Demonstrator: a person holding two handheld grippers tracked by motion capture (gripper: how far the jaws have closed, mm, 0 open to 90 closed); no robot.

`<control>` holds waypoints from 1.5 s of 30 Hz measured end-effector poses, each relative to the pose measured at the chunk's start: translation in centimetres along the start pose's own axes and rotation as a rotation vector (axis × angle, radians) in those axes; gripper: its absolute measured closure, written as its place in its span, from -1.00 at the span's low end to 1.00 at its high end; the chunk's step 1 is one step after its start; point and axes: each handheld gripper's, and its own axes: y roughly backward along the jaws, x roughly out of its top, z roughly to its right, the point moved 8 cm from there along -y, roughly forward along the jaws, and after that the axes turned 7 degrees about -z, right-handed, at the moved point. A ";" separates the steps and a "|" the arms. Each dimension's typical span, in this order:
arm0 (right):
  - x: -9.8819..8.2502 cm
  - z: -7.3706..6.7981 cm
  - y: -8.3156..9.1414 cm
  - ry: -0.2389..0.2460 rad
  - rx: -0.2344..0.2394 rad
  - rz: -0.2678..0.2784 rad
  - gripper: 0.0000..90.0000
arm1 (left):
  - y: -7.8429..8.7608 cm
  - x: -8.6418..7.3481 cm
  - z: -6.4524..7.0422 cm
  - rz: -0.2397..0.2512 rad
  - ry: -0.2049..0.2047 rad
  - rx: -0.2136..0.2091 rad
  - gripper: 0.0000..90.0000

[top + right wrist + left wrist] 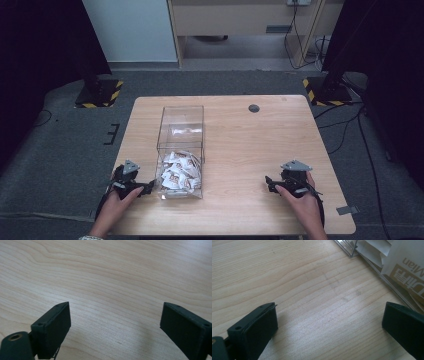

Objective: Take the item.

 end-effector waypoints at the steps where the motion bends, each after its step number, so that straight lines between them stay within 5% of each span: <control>1: 0.0 -0.1 0.1 0.013 -0.006 -0.005 -0.74 | 0.0 0.0 0.0 0.000 0.000 0.000 -1.00; 26: 1.0 -3.4 0.9 0.070 0.067 -0.016 -0.78 | 0.0 0.0 0.0 0.000 0.000 0.000 -1.00; 36: 2.3 -6.5 0.6 0.140 0.108 -0.041 -0.78 | 0.0 0.0 0.0 0.000 0.000 0.000 -1.00; 45: 3.1 -7.6 0.5 0.167 0.105 -0.064 -0.81 | 0.0 0.0 0.0 0.000 0.000 0.000 -1.00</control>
